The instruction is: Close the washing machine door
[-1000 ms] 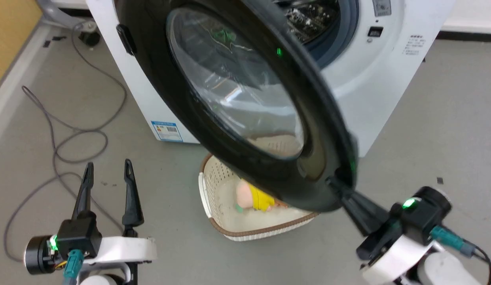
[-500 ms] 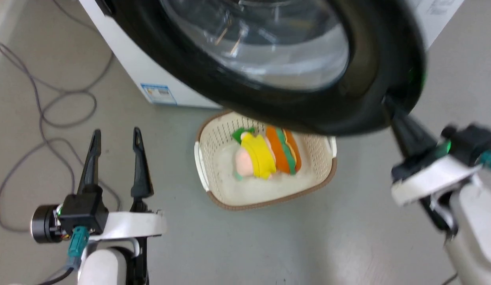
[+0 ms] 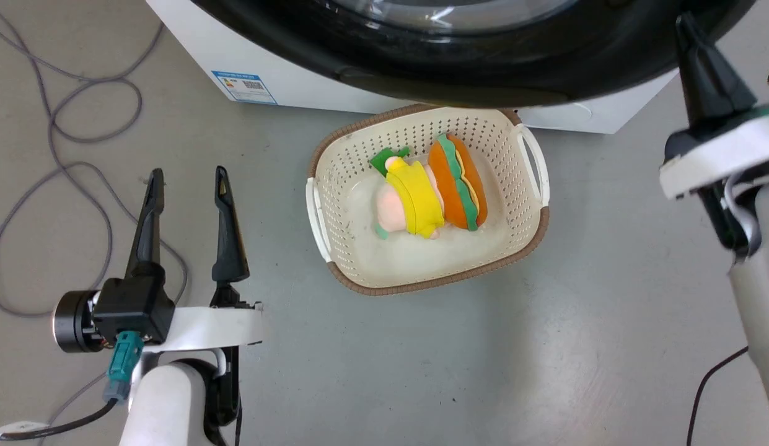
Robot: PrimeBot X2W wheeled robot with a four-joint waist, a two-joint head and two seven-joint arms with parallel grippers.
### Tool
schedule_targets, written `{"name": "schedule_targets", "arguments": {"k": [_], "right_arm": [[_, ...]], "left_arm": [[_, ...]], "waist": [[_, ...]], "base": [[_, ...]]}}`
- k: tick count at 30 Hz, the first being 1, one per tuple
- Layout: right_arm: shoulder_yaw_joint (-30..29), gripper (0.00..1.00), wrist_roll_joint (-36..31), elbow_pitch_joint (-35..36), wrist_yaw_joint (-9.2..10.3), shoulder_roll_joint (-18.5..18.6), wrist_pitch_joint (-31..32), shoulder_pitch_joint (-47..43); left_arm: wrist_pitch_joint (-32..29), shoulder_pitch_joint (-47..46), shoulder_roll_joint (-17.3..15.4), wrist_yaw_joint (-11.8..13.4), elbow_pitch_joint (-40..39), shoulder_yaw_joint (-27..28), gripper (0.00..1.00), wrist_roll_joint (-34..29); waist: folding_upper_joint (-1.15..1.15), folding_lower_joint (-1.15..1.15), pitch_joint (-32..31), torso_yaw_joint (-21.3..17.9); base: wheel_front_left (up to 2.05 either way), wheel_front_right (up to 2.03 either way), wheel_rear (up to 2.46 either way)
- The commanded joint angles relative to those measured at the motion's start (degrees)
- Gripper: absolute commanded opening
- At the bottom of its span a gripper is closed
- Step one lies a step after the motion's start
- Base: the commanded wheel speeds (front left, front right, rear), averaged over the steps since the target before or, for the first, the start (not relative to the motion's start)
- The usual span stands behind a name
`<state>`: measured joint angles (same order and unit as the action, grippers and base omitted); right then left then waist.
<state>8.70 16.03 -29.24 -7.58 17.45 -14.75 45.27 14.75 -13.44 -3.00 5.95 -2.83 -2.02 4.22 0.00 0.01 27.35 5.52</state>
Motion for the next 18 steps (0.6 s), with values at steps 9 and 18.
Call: {"name": "schedule_targets", "arguments": {"k": [9,18], "right_arm": [[-3.83,0.00,-2.90,-7.21,0.09,-2.59,-0.25,7.14],[-5.10,0.00,-5.54,-3.85,0.09,-3.79,-0.25,4.09]], "left_arm": [[0.25,-1.99,0.11,0.14,0.21,-0.29,1.00,1.15],[0.25,-0.73,0.12,0.27,1.33,0.30,1.00,0.96]], "waist": [[0.00,-0.01,0.87,0.08],[0.00,-0.01,-2.50,-0.53]], "base": [[0.00,0.00,0.00],[0.00,0.00,0.00]]}}
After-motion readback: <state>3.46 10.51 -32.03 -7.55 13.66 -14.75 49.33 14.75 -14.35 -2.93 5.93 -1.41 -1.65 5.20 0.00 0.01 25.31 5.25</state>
